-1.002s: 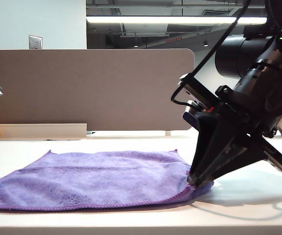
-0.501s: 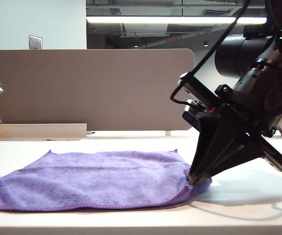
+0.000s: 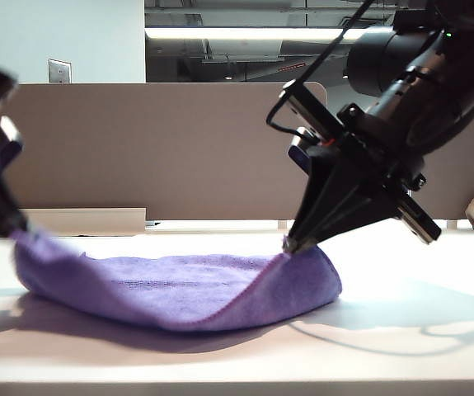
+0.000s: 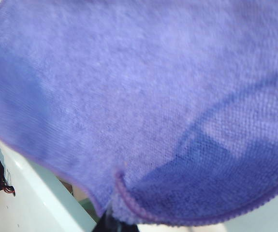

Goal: Fold the bottom of the cloth upward, then fold it vertically to form a square shape.

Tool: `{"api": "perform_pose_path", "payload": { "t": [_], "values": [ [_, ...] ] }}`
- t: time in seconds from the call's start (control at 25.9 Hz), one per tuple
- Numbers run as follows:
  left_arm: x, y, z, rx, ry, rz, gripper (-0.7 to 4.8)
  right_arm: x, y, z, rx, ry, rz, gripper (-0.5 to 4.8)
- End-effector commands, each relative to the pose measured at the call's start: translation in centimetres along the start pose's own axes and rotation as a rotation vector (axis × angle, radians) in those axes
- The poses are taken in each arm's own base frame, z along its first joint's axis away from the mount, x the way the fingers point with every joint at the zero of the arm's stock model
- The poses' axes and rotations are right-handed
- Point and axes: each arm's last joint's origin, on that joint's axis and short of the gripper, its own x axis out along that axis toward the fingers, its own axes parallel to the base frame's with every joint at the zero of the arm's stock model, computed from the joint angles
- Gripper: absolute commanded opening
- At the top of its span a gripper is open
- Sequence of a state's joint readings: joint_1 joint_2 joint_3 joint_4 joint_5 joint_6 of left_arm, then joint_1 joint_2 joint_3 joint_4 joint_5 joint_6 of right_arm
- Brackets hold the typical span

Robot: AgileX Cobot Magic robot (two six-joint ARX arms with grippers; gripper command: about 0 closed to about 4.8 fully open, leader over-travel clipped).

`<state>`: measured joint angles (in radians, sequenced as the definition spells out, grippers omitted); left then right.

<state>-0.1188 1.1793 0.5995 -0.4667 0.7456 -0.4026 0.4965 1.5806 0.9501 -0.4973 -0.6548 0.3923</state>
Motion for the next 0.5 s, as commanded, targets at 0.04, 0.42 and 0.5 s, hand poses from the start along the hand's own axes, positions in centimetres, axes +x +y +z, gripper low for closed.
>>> {"api": "perform_pose_path", "payload": {
  "t": [0.04, 0.42, 0.5],
  "values": [
    [-1.0, -1.5, 1.2, 0.032, -0.059, -0.022, 0.14, -0.5, 0.7, 0.7, -0.024, -0.031, 0.007, -0.01],
    [-2.0, -2.8, 3.4, 0.086, -0.225, 0.077, -0.06, -2.3, 2.7, 3.0, -0.084, -0.147, -0.022, -0.01],
    [-2.0, -2.9, 3.7, 0.090, -0.250, 0.069, -0.06, -2.6, 2.9, 3.4, -0.091, -0.165, -0.024, -0.01]
  ]
}}
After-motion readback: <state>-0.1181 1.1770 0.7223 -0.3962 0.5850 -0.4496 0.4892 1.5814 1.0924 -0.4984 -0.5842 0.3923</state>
